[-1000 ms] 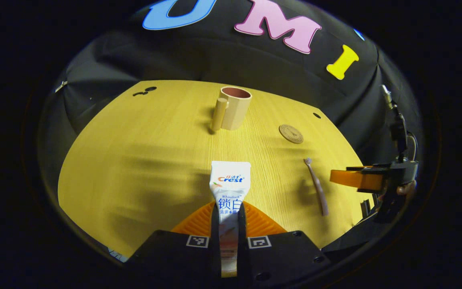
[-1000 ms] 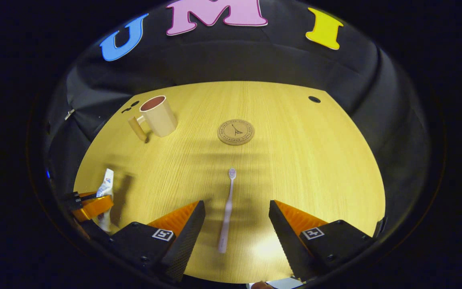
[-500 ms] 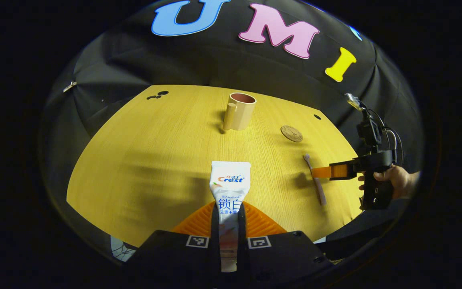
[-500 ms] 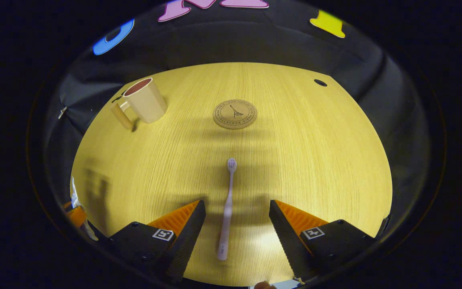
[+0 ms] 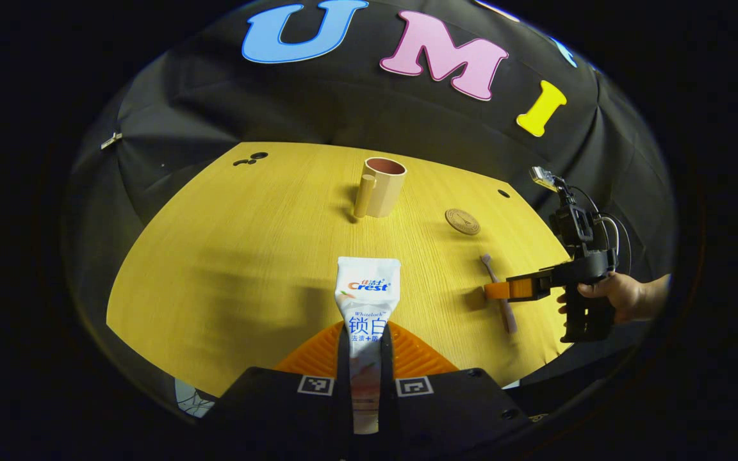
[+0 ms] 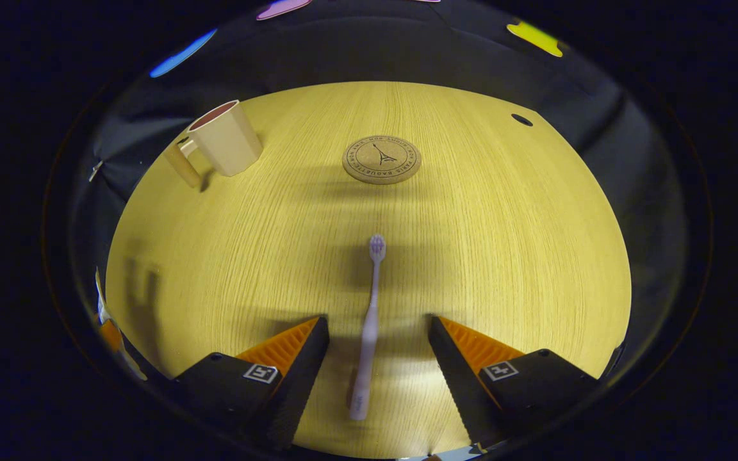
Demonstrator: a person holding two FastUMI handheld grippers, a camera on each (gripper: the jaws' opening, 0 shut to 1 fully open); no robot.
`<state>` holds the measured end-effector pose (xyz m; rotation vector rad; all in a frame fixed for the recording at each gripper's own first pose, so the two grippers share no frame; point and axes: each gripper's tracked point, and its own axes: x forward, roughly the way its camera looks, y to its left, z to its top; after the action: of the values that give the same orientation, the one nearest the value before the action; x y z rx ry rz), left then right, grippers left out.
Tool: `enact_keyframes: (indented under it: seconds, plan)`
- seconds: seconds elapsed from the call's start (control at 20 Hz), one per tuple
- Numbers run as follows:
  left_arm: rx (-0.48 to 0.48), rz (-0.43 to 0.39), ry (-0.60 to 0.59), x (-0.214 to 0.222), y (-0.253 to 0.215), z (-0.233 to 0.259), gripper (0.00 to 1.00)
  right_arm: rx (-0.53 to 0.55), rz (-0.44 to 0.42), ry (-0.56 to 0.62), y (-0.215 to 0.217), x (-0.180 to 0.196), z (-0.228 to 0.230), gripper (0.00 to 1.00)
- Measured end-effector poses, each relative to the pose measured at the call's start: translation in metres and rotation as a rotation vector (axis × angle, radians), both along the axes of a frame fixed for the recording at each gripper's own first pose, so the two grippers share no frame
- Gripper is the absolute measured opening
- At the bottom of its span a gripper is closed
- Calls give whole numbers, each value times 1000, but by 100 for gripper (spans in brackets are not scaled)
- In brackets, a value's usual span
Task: Put the toothbrush and toothpaste on the desktop into the cup, then pick up the cup and place it on the coaster on the desktop.
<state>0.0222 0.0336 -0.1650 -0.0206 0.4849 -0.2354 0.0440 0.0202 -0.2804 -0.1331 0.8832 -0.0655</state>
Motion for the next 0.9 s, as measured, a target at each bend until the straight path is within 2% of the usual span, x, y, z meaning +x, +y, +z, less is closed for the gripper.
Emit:
enact_keyframes:
  seconds: [0.1, 0.15, 0.2, 0.25, 0.3, 0.35, 0.4, 0.45, 0.6, 0.75, 0.8, 0.85, 0.9]
  plan:
    - [-8, 0, 7, 0, 0, 0, 21, -1, 3, 7, 2, -1, 0, 91]
    - [-12, 1, 11, 1, 0, -1, 21, 0, 1, 9, 2, 0, -2, 82]
    - [-14, 0, 15, 2, -1, -1, 21, 0, 0, 23, 3, -3, -2, 48]
    - [-15, -3, 17, 2, -2, -2, 21, -2, 2, 29, 3, -2, -2, 51]
    - [-13, -7, 20, 3, -3, -3, 20, 1, 1, 30, 3, -2, -1, 31]
    - [-9, -11, 21, 3, -5, -3, 21, 2, 4, 24, 2, -1, -1, 22]
    - [-6, -15, 24, 3, -6, -4, 21, 4, 17, 22, 3, -1, -1, 2]
    - [-3, -18, 25, 3, -7, -5, 21, 7, 31, 29, 4, -3, -1, 11]
    - [5, -26, 33, 2, -11, -6, 21, 19, 107, 62, 7, -9, -2, 7]
    - [13, -26, 45, 6, -17, -12, 21, 33, 141, 76, 7, -12, -3, 6]
    - [8, -27, 45, 6, -20, -10, 20, 43, 144, 83, 6, -14, -3, 0]
    - [4, -27, 39, 6, -21, -7, 20, 58, 142, 80, 5, -16, -1, 6]
    - [0, -26, 26, 8, -23, -2, 21, 74, 138, 72, 4, -17, 2, 6]
